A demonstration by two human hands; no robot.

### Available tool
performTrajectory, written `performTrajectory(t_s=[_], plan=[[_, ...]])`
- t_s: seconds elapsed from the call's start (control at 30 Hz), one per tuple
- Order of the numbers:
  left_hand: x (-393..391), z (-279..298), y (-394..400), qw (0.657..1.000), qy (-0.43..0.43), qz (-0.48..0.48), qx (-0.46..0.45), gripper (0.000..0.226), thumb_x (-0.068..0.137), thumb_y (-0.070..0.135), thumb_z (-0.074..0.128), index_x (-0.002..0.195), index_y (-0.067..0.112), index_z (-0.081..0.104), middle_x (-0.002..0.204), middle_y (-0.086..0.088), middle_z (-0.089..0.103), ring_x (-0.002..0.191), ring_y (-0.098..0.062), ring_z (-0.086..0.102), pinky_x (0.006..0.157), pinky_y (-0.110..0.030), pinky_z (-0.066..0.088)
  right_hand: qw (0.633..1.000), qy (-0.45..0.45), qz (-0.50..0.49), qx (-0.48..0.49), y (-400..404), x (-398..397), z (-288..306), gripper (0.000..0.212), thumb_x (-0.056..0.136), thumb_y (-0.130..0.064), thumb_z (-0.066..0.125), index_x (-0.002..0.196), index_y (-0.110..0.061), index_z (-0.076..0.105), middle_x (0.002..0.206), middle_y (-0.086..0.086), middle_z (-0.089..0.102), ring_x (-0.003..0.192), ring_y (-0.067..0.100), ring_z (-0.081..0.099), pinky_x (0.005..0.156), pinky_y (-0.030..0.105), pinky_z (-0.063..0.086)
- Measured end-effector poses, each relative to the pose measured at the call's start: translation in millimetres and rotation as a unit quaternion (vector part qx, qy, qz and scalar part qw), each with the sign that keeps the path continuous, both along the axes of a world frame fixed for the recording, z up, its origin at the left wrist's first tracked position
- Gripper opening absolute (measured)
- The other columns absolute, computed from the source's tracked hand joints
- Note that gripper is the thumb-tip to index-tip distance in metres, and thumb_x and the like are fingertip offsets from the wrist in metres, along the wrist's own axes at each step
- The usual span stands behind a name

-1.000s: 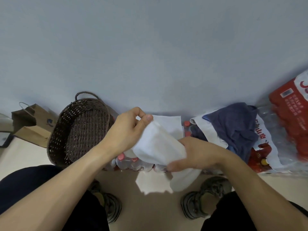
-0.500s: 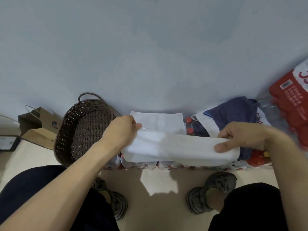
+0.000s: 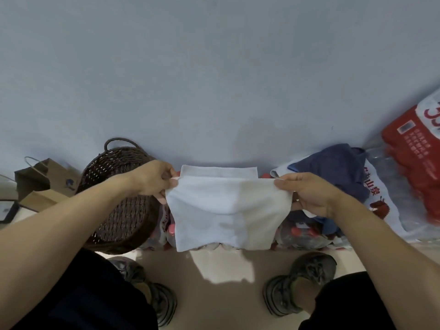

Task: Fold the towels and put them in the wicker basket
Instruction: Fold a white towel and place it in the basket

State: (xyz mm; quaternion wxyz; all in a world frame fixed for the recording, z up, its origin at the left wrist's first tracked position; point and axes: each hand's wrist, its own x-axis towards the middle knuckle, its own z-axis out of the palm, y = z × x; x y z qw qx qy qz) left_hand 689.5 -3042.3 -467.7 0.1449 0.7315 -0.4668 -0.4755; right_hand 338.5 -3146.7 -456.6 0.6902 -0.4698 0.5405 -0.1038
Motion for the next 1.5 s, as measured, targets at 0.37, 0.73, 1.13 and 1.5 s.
performTrajectory(t_s=[0.37,0.73,1.13,1.5], plan=[[16,-65,-50,0.997,-0.064,0.048,-0.011,0.026,0.103,0.021,0.042,0.084,0.009,0.055,0.061,-0.014,0.062,0.049,-0.029,0.062,0.052,-0.035,0.056,0.984,0.071,-0.148,-0.063,-38,39,-73,0.006,0.095,-0.011,0.063,0.096,-0.009,0.068,0.096,0.012,0.068,0.080,0.023,0.065,0.077,0.043,0.058],[17,-121,-88,0.974,-0.160,0.136,-0.081,0.024,0.097,0.019,0.048,0.089,0.000,0.061,0.083,-0.017,0.067,0.078,-0.033,0.061,0.071,-0.039,0.050,0.943,0.217,-0.063,-0.243,-91,77,-153,0.033,0.088,-0.023,0.071,0.067,-0.017,0.045,0.065,-0.004,0.047,0.076,0.022,0.051,0.069,0.026,0.036],[11,-179,-96,0.971,-0.195,0.107,-0.090,0.028,0.091,0.016,0.056,0.117,0.017,0.064,0.113,-0.008,0.064,0.109,-0.028,0.052,0.094,-0.042,0.048,0.899,0.311,-0.008,-0.307,-102,82,-193,0.032,0.088,-0.031,0.070,0.081,-0.002,0.060,0.088,0.021,0.064,0.087,0.034,0.060,0.068,0.030,0.038],[-10,-161,-80,0.946,-0.080,0.251,-0.186,0.012,0.087,0.023,0.068,0.080,0.016,0.061,0.079,0.002,0.067,0.077,-0.015,0.063,0.070,-0.033,0.053,0.906,0.348,-0.062,-0.231,-88,91,-189,0.040,0.089,-0.037,0.067,0.104,-0.001,0.062,0.113,0.021,0.058,0.111,0.036,0.049,0.085,0.036,0.046]])
